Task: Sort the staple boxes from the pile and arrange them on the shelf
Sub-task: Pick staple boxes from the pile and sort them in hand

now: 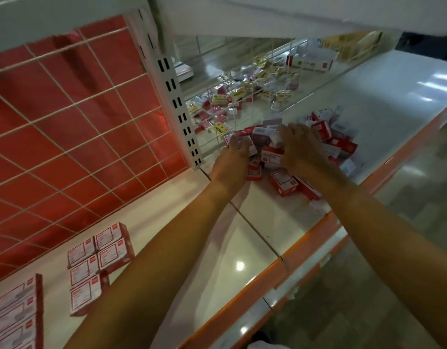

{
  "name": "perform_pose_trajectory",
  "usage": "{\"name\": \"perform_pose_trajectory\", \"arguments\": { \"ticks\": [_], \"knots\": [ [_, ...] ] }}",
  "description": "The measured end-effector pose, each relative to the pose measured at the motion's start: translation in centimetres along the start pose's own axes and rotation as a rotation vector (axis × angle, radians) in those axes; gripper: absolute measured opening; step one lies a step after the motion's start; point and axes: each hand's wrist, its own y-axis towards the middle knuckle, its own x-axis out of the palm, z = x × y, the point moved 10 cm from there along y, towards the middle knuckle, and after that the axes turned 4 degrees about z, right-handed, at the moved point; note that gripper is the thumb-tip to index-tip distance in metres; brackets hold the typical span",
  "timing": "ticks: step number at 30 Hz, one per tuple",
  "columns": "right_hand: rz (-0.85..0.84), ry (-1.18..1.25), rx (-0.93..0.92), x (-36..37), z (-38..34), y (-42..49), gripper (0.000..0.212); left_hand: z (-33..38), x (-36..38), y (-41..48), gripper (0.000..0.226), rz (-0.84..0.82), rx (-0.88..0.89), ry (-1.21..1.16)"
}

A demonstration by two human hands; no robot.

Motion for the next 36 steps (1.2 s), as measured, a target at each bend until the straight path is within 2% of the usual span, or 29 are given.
{"name": "perform_pose_trajectory", "arguments": {
  "ticks": [6,11,17,24,27,30,33,36],
  "knots": [
    [0.026,-0.004,0.015,-0.5,0.2,0.2,0.049,-1.9,0.3,0.2,0.063,0.023,-0.141,-0.17],
    [0.037,0.025,0.018,-0.6,-0.1,-0.1,0.037,-2.2,-0.3,0.1,0.06,0.039,-0.165,-0.278],
    [0.065,0.083,-0.005,-1.2,-0.2,-0.8,0.046,-2.4,-0.6,-0.1,0.06,0.06,-0.175,-0.289],
    [0.182,0.212,-0.06,-1.8,-0.4,-2.6,0.042,-2.9,-2.1,-2.7,0.048,0.131,-0.19,-0.304],
    [0.227,0.234,-0.14,-1.9,-2.2,-3.7,0.038,-3.6,-3.0,-4.9,0.048,0.161,-0.196,-0.335],
    [0.201,0.264,-0.172,-1.1,-4.4,-4.8,0.037,-5.4,-3.1,-7.3,0.05,0.121,-0.265,-0.324],
    [0.195,0.377,-0.199,-0.7,-6.8,-6.0,0.034,-7.2,-3.8,-10.2,0.048,0.091,-0.337,-0.41],
    [0.109,0.457,-0.181,0.3,-8.8,-7.0,0.044,-8.8,-4.6,-13.3,0.047,0.047,-0.433,-0.517]
  ]
}}
